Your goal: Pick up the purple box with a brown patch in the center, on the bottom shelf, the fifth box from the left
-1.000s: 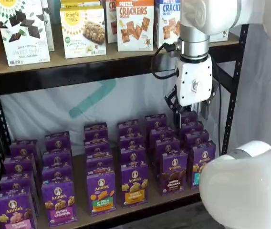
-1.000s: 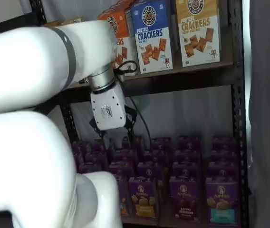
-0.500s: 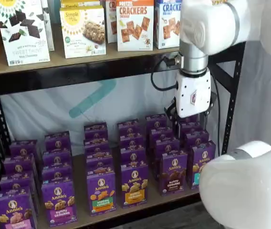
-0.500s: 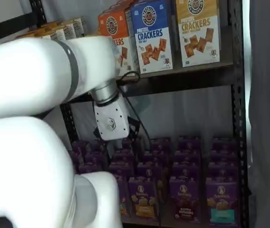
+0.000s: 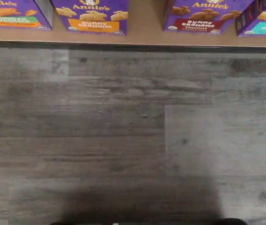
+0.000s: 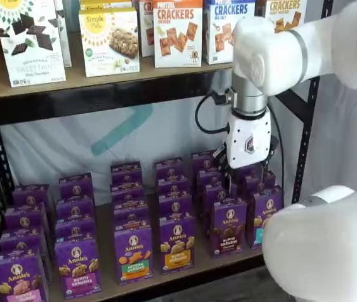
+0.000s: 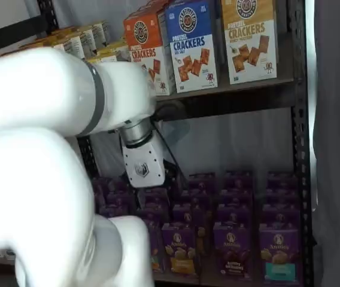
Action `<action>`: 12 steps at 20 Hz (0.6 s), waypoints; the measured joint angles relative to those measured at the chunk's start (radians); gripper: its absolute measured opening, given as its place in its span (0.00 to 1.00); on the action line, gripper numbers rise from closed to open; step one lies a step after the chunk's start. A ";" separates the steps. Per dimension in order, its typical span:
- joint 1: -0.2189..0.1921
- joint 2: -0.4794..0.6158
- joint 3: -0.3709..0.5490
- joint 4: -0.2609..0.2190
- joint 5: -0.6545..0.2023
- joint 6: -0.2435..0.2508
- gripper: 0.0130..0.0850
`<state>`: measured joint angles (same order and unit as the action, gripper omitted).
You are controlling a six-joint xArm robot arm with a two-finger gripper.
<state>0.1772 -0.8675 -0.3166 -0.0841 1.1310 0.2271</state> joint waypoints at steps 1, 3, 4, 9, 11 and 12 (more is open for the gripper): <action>-0.001 0.016 0.000 -0.003 -0.011 0.002 1.00; -0.012 0.056 0.002 -0.001 -0.045 -0.007 1.00; -0.019 0.074 0.002 -0.001 -0.061 -0.013 1.00; -0.079 0.162 0.011 -0.020 -0.176 -0.053 1.00; -0.111 0.214 0.008 -0.036 -0.228 -0.071 1.00; -0.124 0.239 0.004 -0.042 -0.248 -0.078 1.00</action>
<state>0.0533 -0.6286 -0.3127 -0.1261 0.8834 0.1487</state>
